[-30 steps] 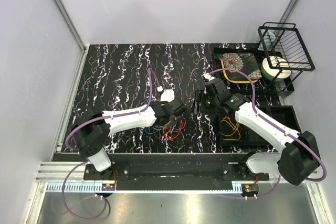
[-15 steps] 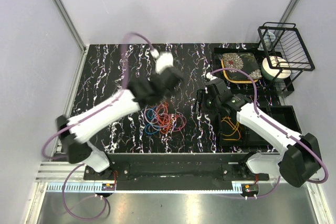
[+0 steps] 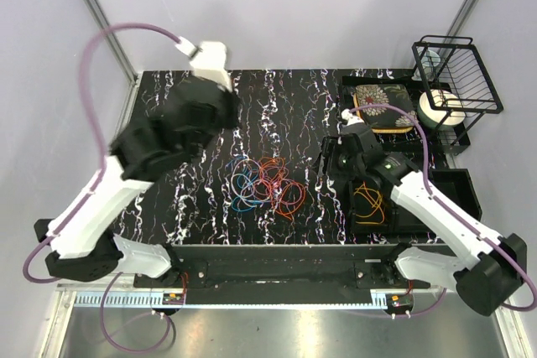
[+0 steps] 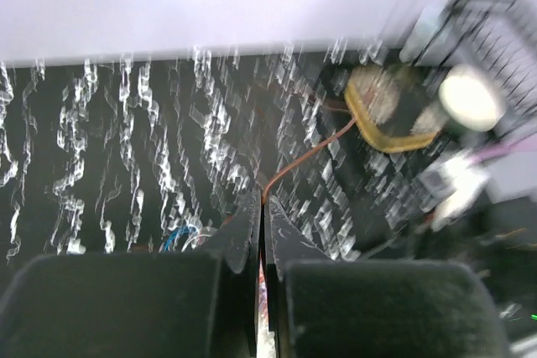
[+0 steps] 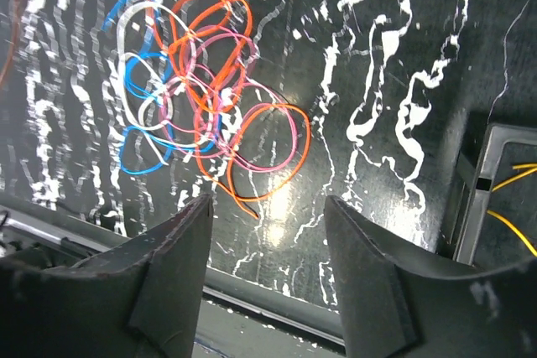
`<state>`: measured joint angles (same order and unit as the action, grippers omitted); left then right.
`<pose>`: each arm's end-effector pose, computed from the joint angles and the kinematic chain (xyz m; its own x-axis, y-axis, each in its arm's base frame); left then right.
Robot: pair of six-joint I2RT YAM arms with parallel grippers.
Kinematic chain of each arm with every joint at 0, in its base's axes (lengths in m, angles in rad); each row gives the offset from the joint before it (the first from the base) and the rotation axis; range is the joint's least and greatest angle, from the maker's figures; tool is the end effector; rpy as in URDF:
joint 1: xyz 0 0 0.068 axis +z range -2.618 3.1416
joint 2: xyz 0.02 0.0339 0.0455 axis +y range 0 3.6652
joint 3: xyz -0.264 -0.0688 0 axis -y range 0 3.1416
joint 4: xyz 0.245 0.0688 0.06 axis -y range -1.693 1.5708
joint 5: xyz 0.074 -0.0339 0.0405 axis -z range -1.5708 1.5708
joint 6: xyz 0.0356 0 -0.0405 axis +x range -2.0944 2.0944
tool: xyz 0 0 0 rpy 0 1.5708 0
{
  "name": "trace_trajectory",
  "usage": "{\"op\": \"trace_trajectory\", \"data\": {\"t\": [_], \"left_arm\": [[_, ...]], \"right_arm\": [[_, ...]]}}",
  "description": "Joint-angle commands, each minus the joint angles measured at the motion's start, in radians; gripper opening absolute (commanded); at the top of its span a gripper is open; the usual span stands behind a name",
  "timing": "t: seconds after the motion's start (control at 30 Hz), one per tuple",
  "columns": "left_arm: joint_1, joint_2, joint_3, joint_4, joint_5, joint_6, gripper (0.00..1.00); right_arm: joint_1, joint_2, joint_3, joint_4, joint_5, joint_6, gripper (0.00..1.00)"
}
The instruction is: Untangle the cables
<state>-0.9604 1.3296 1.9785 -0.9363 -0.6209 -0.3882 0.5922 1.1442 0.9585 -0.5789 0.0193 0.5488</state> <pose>0.1400 -0.1640 0.5365 -0.2816 -0.1345 -0.9500 0.2594 0.9426 -0.2104 0.2009 0.1344 0.2917 -0.7751 0.1071 -0.6227 -0.1666 0.9159 0.3651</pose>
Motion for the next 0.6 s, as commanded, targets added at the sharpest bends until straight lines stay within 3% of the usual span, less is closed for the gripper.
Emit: {"op": "trace_trajectory", "data": {"t": [0.0, 0.23, 0.57], "left_arm": [[-0.001, -0.036, -0.243, 0.048, 0.072, -0.012, 0.00], [0.000, -0.115, -0.440, 0.096, 0.119, -0.021, 0.00], [0.000, -0.148, -0.541, 0.169, 0.217, -0.003, 0.00]], "right_arm": [[-0.005, -0.073, 0.059, -0.012, 0.024, -0.010, 0.66], [-0.005, -0.120, 0.126, 0.013, -0.065, -0.017, 0.82], [-0.006, -0.011, 0.195, 0.149, -0.277, 0.115, 0.80]]}}
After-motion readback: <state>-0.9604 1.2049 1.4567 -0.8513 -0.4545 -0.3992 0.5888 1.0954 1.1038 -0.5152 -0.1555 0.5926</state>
